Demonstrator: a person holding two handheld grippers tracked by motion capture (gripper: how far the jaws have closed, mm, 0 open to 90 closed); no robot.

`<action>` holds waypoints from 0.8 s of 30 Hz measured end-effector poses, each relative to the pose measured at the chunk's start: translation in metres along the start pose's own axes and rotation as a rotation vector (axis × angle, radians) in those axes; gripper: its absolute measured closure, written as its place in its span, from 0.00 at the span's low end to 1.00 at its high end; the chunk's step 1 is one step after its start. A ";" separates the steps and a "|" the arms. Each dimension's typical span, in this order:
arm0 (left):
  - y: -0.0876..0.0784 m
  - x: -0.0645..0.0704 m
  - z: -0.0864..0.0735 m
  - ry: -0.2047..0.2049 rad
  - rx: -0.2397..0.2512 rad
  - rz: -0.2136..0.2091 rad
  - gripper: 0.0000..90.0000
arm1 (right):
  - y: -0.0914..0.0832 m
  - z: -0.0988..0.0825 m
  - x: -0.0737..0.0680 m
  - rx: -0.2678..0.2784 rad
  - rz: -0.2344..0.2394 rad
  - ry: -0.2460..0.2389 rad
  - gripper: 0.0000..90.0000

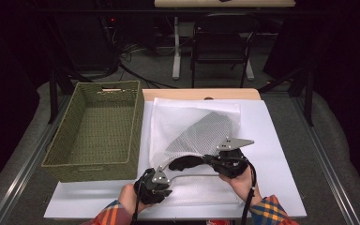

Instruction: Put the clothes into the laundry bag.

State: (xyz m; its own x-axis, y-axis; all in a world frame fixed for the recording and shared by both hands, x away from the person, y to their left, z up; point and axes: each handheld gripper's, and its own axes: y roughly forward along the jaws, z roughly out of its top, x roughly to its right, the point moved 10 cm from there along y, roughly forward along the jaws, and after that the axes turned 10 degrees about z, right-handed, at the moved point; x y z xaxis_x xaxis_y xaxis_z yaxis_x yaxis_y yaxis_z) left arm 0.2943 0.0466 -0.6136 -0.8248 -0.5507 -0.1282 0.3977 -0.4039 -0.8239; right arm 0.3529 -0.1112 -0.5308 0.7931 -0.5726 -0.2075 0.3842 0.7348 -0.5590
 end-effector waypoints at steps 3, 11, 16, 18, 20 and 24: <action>-0.005 0.001 0.005 0.000 0.027 0.007 0.56 | 0.000 0.000 -0.001 0.002 0.007 -0.005 0.98; -0.024 0.000 0.022 -0.006 0.101 0.045 0.37 | 0.000 0.000 -0.002 -0.003 0.016 -0.013 0.98; -0.036 -0.005 0.034 -0.018 0.155 0.097 0.31 | 0.000 0.000 -0.002 -0.006 0.014 -0.011 0.98; -0.040 -0.009 0.039 -0.022 0.173 0.117 0.30 | 0.000 0.000 -0.002 -0.006 0.014 -0.012 0.98; -0.042 -0.013 0.044 -0.029 0.191 0.145 0.29 | 0.000 0.001 -0.002 -0.006 0.010 -0.013 0.98; -0.041 -0.024 0.055 -0.044 0.216 0.181 0.29 | 0.000 0.001 -0.003 -0.007 0.010 -0.015 0.98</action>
State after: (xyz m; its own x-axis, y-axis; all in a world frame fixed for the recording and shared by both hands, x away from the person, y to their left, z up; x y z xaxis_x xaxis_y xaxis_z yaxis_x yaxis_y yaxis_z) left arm 0.3195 0.0365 -0.5461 -0.7158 -0.6578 -0.2345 0.6176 -0.4397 -0.6520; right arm 0.3508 -0.1092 -0.5292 0.8038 -0.5600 -0.2008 0.3733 0.7376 -0.5627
